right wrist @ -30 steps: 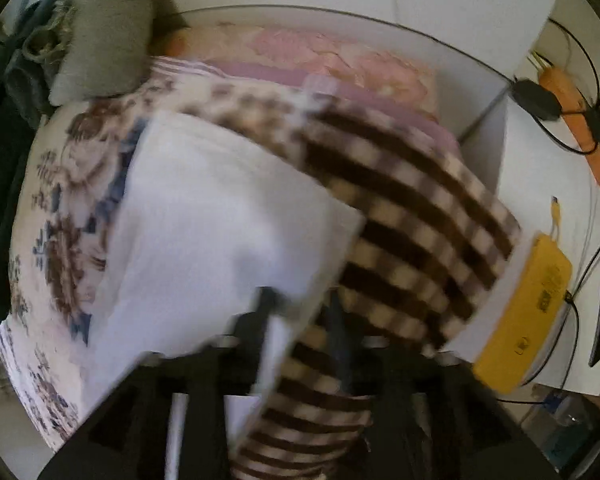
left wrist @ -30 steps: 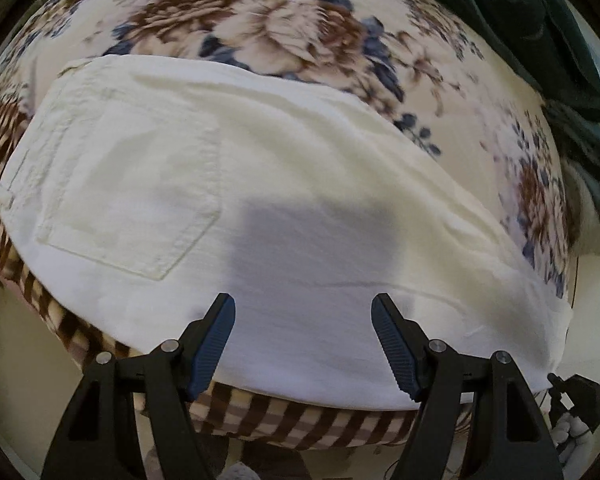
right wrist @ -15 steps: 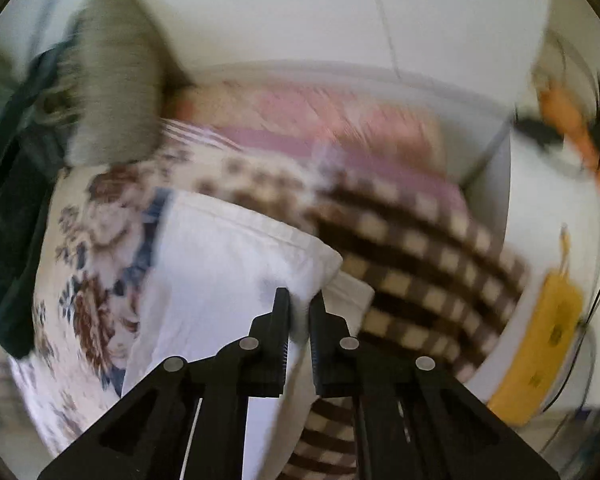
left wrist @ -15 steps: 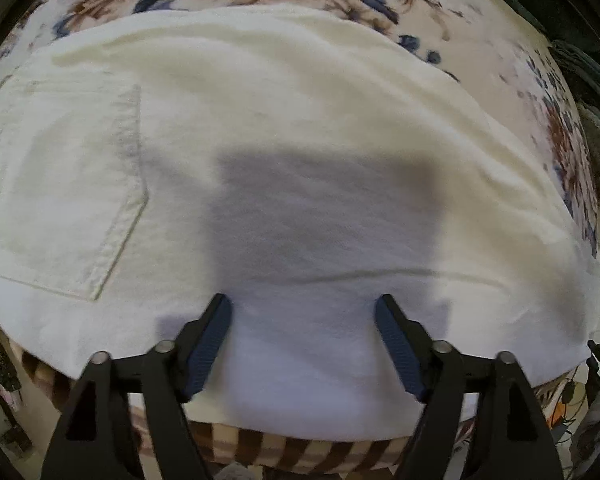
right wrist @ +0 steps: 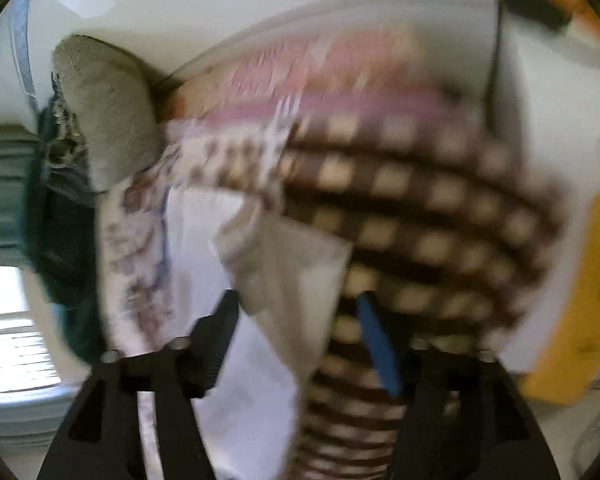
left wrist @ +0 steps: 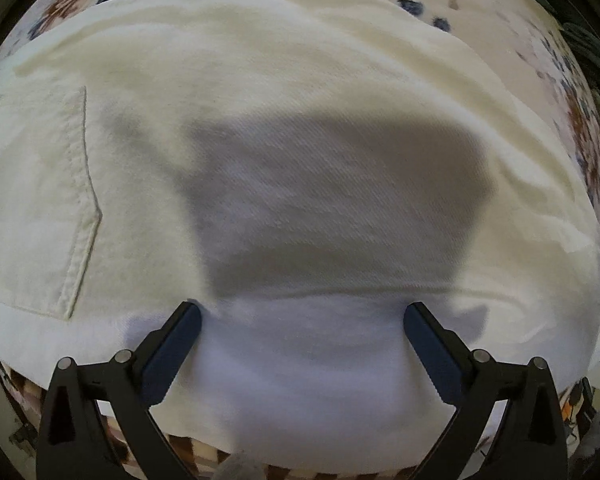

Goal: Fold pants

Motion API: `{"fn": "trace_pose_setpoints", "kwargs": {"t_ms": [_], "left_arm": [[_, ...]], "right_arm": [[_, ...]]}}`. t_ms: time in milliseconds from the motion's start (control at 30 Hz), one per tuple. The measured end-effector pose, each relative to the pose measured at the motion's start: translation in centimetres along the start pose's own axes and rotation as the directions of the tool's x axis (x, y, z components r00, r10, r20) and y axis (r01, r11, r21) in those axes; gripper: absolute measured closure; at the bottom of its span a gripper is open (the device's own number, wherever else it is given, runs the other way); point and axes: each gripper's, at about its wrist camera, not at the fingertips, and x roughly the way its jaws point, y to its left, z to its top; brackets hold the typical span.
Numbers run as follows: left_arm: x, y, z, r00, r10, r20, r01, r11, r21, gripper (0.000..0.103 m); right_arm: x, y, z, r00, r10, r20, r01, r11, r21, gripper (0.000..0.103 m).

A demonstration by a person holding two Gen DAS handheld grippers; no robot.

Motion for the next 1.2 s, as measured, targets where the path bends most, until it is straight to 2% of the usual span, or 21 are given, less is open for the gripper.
{"fn": "trace_pose_setpoints", "kwargs": {"t_ms": [100,133,200,233,267,300,400,433,500,667,800,1000,1100,1200], "left_arm": [[0.3,-0.7,0.0,1.000,0.020,0.010,-0.019,1.000,-0.006,0.000],[0.4,-0.8,0.0,1.000,0.023,0.008,-0.023,1.000,-0.007,0.000],[0.6,-1.0,0.3,1.000,0.023,0.006,-0.023,1.000,-0.009,0.000],[0.6,-1.1,0.3,1.000,0.021,0.007,-0.021,1.000,-0.010,0.000],[0.6,-1.1,0.3,1.000,0.021,0.007,-0.021,1.000,-0.008,0.000],[0.6,-1.1,0.3,1.000,0.020,0.008,-0.020,1.000,-0.008,0.000],[0.4,-0.7,0.3,1.000,0.019,0.010,-0.018,1.000,-0.009,0.000],[0.2,-0.5,0.4,1.000,0.020,0.015,-0.019,1.000,-0.014,0.000],[0.1,-0.3,0.5,0.999,0.024,0.029,-0.024,0.999,-0.023,0.000],[-0.5,-0.8,0.2,0.999,0.041,0.033,-0.040,0.999,-0.012,0.000],[-2.7,-2.1,-0.5,0.998,0.015,0.064,-0.017,0.999,0.028,0.000],[-6.5,-1.8,-1.4,0.991,-0.078,0.112,0.081,0.997,-0.017,0.000],[-8.3,-0.3,-1.4,0.983,-0.127,0.132,0.135,0.989,-0.054,0.000],[-10.1,2.6,-1.2,0.975,-0.160,0.157,0.174,0.981,-0.082,0.000]], "right_arm": [[2.0,-0.2,-0.6,0.999,0.016,-0.036,-0.017,0.999,-0.033,0.033],[2.5,-0.1,-0.6,0.999,0.013,-0.034,-0.015,0.999,-0.049,0.032],[2.9,0.2,-0.6,0.998,0.057,-0.003,-0.057,0.997,-0.059,0.032],[2.9,0.5,-0.5,0.994,0.107,0.018,-0.106,0.992,-0.068,0.035],[3.1,0.7,-0.4,0.988,0.155,0.024,-0.153,0.986,-0.068,0.047],[3.3,1.0,-0.2,0.980,0.198,0.022,-0.196,0.978,-0.069,0.051],[5.5,1.6,0.1,0.983,0.185,-0.001,-0.184,0.978,-0.099,0.051],[6.5,1.5,0.3,0.982,0.187,-0.010,-0.187,0.979,-0.077,0.055],[6.6,1.4,0.4,0.988,0.155,0.010,-0.154,0.986,-0.066,0.093],[3.4,4.2,-0.4,0.987,0.131,0.090,-0.121,0.987,-0.110,0.095],[0.2,8.2,-2.3,0.984,0.145,0.107,-0.117,0.965,-0.234,0.095],[-3.4,15.2,-8.3,0.979,0.180,0.100,-0.115,0.881,-0.458,0.095],[-4.3,18.4,-13.0,0.976,0.205,0.072,-0.132,0.821,-0.556,0.095],[-3.3,21.6,-19.2,0.977,0.212,0.003,-0.159,0.740,-0.654,0.095]]}}
